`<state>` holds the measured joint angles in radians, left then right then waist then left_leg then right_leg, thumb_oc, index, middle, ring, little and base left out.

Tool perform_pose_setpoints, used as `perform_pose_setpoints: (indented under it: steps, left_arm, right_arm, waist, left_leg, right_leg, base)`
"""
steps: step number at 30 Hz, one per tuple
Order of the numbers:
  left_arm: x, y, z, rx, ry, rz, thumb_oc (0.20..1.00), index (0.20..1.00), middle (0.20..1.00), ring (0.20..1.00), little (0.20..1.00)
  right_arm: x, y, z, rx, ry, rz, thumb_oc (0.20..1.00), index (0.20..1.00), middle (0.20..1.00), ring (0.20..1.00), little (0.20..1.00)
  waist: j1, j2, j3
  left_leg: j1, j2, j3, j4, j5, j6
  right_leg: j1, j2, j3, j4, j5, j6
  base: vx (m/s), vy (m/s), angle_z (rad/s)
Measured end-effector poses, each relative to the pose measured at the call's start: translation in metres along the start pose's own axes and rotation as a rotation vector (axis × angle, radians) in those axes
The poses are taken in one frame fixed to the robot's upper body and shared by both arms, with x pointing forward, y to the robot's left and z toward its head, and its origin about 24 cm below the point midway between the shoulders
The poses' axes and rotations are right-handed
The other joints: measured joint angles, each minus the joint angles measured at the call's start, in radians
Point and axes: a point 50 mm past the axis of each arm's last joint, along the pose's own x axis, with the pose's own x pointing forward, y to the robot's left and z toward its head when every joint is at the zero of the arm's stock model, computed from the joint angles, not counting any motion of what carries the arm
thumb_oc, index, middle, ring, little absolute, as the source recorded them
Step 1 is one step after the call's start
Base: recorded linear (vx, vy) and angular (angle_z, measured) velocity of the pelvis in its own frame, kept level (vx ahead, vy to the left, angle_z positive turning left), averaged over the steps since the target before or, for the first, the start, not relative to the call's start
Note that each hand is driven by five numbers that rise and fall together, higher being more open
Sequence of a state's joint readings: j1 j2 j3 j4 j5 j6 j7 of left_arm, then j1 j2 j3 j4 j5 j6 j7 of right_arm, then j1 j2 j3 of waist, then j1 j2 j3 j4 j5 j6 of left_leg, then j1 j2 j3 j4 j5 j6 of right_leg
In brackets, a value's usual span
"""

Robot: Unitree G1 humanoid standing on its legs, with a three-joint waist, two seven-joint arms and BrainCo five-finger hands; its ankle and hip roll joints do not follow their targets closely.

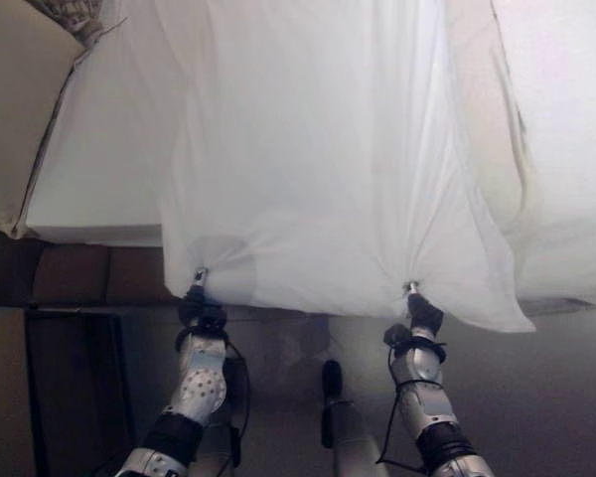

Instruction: Make the bed

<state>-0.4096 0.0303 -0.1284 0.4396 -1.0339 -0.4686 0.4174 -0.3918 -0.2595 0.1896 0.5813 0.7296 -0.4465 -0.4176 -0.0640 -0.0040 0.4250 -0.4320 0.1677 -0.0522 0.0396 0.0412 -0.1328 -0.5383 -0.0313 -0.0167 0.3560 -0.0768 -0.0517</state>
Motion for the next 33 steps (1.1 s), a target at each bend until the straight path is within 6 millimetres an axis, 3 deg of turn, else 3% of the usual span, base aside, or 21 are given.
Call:
perform_pose_setpoints:
  steps: [1,2,6,9,15,21,22,23,24,25,28,33]
  left_arm:
    - [0.002,-0.006,-0.002,-0.006,-0.004,0.001,0.200,0.200,0.200,0.200,0.200]
    - [0.007,-0.010,-0.008,0.031,0.004,0.009,0.200,0.200,0.200,0.200,0.200]
    - [0.013,-0.010,-0.018,0.063,0.031,0.045,0.200,0.200,0.200,0.200,0.200]
    - [0.022,0.004,-0.022,0.058,0.057,0.158,0.200,0.200,0.200,0.200,0.200]
    - [0.030,0.019,-0.024,0.108,0.117,0.246,0.200,0.200,0.200,0.200,0.200]
    - [0.026,0.043,-0.037,0.178,0.226,0.385,0.200,0.200,0.200,0.200,0.200]
    - [0.025,0.044,-0.038,0.184,0.237,0.393,0.200,0.200,0.200,0.200,0.200]
    - [0.025,0.045,-0.038,0.185,0.239,0.397,0.451,0.451,0.451,0.451,0.451]
    - [0.025,0.046,-0.038,0.189,0.242,0.412,0.793,0.793,0.793,0.793,0.793]
    - [0.024,0.047,-0.038,0.192,0.246,0.419,1.000,1.000,1.000,1.000,1.000]
    - [0.016,0.068,-0.043,0.223,0.285,0.493,1.000,1.000,1.000,1.000,1.000]
    - [-0.013,0.119,-0.051,0.276,0.352,0.660,1.000,1.000,1.000,1.000,1.000]
  right_arm:
    - [0.006,0.002,0.006,0.007,-0.013,0.005,0.200,0.200,0.200,0.200,0.200]
    - [0.013,-0.002,0.009,0.018,-0.008,0.004,0.200,0.200,0.200,0.200,0.200]
    - [0.015,-0.011,-0.009,0.070,0.102,-0.004,0.200,0.200,0.200,0.200,0.200]
    - [0.014,-0.012,-0.030,0.062,0.222,-0.013,0.200,0.200,0.200,0.200,0.200]
    - [0.012,-0.015,-0.043,0.044,0.310,-0.020,0.200,0.200,0.200,0.200,0.200]
    - [0.005,-0.032,-0.063,-0.032,0.455,-0.077,0.200,0.200,0.200,0.200,0.200]
    - [0.004,-0.033,-0.065,-0.037,0.467,-0.082,0.539,0.539,0.539,0.539,0.539]
    - [0.003,-0.034,-0.066,-0.040,0.478,-0.087,1.000,1.000,1.000,1.000,1.000]
    - [-0.001,-0.040,-0.071,-0.053,0.517,-0.104,1.000,1.000,1.000,1.000,1.000]
    - [-0.004,-0.043,-0.074,-0.060,0.531,-0.114,1.000,1.000,1.000,1.000,1.000]
    - [-0.020,-0.062,-0.088,-0.100,0.612,-0.163,1.000,1.000,1.000,1.000,1.000]
    - [-0.066,-0.089,-0.121,-0.182,0.804,-0.228,1.000,1.000,1.000,1.000,1.000]
  waist:
    - [0.001,0.020,0.011]
    - [0.000,0.050,0.028]
    - [0.013,0.039,0.032]
    - [0.020,0.041,0.030]
    - [0.021,0.042,0.026]
    - [0.021,0.042,-0.052]
    - [0.022,0.042,-0.054]
    - [0.021,0.042,-0.055]
    - [0.019,0.042,-0.055]
    - [0.019,0.042,-0.055]
    - [0.017,0.042,-0.055]
    - [0.004,0.042,-0.054]
  left_leg:
    - [-0.007,-0.030,0.030,0.013,0.012,0.015]
    - [-0.002,-0.062,0.061,0.039,0.034,0.007]
    - [0.009,-0.130,0.101,0.025,0.046,0.058]
    - [0.044,-0.144,0.106,0.000,0.054,0.072]
    - [0.062,-0.146,0.106,-0.009,0.054,0.072]
    - [0.081,-0.143,0.107,-0.017,0.054,0.072]
    - [0.088,-0.142,0.107,-0.017,0.054,0.072]
    - [0.091,-0.142,0.106,-0.017,0.054,0.072]
    - [0.093,-0.142,0.106,-0.017,0.054,0.072]
    - [0.093,-0.142,0.106,-0.017,0.054,0.072]
    - [0.092,-0.142,0.105,-0.018,0.054,0.072]
    - [0.089,-0.135,0.104,-0.032,0.054,0.072]
  right_leg:
    - [-0.022,0.004,0.000,0.003,0.005,0.008]
    - [-0.028,0.010,-0.004,0.013,0.002,0.026]
    - [-0.032,-0.058,0.035,0.013,-0.001,0.084]
    - [0.020,-0.071,0.040,-0.049,0.022,0.106]
    - [0.056,-0.074,0.038,-0.102,0.037,0.112]
    - [0.088,-0.072,0.039,-0.139,0.038,0.112]
    - [0.099,-0.072,0.038,-0.144,0.038,0.112]
    - [0.103,-0.071,0.038,-0.146,0.038,0.112]
    - [0.107,-0.071,0.036,-0.150,0.038,0.112]
    - [0.108,-0.071,0.035,-0.150,0.038,0.112]
    - [0.109,-0.071,0.029,-0.150,0.038,0.112]
    - [0.104,-0.066,0.017,-0.152,0.047,0.112]
  base:
    - [0.05,0.374,-0.23]
    - [0.06,0.474,-0.04]
    - [0.07,0.220,0.03]
    - [0.04,0.083,-0.03]
    - [0.04,0.014,-0.03]
    - [0.02,-0.016,-0.02]
    - [0.03,-0.018,0.01]
    - [0.04,-0.022,0.02]
    - [0.00,0.000,0.00]
    - [0.00,0.000,0.00]
    - [0.02,-0.017,0.05]
    - [0.01,-0.019,0.03]
